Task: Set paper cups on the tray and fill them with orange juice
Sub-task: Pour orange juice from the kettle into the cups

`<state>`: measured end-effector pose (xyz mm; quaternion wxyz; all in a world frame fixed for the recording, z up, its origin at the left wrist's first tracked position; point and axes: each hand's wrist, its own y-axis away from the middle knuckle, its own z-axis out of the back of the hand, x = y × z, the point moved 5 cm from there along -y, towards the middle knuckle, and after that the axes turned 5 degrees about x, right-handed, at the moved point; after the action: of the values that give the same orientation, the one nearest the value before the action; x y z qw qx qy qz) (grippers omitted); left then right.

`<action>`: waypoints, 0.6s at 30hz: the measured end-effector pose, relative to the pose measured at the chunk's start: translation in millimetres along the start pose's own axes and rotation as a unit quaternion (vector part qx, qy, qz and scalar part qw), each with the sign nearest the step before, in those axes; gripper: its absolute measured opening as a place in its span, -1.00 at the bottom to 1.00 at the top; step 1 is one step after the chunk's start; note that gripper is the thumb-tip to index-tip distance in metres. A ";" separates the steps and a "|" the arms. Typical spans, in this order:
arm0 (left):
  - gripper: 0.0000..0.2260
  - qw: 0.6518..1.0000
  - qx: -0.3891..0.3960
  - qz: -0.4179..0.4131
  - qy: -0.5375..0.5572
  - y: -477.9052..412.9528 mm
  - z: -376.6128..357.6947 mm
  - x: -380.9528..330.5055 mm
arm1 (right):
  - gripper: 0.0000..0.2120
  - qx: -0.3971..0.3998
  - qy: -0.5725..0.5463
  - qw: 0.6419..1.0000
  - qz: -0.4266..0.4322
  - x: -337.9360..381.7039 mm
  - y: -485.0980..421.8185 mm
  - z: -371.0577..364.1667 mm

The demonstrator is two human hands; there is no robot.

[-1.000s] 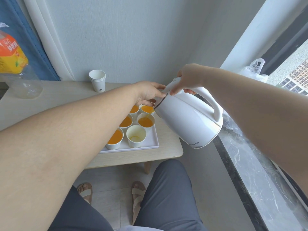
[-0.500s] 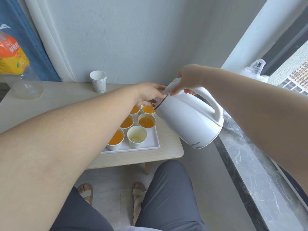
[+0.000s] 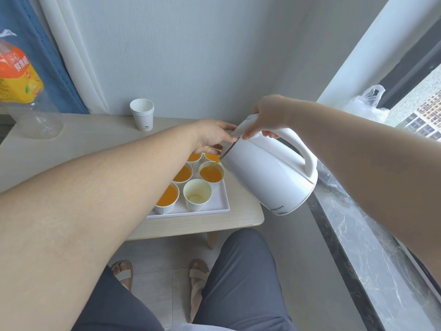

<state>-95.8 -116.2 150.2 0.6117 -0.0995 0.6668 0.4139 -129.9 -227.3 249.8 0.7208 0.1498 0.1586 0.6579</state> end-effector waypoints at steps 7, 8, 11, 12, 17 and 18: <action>-0.58 1.000 -0.005 0.004 0.008 0.4 1.7 4.5 | -0.65 0.003 0.006 1.000 0.003 2.3 -3.3 -3.5; -0.57 1.000 -0.007 0.006 0.006 0.5 1.9 5.8 | -0.65 0.002 -0.001 1.000 0.004 2.1 -3.7 -4.7; -0.54 1.000 -0.020 0.007 -0.003 2.0 2.1 7.8 | -0.65 -0.005 -0.025 1.000 0.009 -0.3 -4.2 -10.0; -0.53 1.000 -0.026 0.003 -0.007 3.0 2.0 8.1 | -0.65 -0.007 -0.039 0.999 0.010 -1.6 -4.5 -12.9; -0.58 0.998 -0.061 -0.014 -0.030 9.0 0.5 6.5 | -0.69 -0.018 -0.108 0.994 0.019 -8.4 -4.2 -28.9; -0.58 0.997 -0.063 -0.016 -0.035 10.1 0.3 6.3 | -0.68 -0.022 -0.117 0.993 0.019 -9.7 -4.1 -30.8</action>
<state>-103.5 -107.2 148.9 0.6336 -0.1339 0.6158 0.4489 -140.1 -237.1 220.5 0.7250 0.2127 0.0561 0.6527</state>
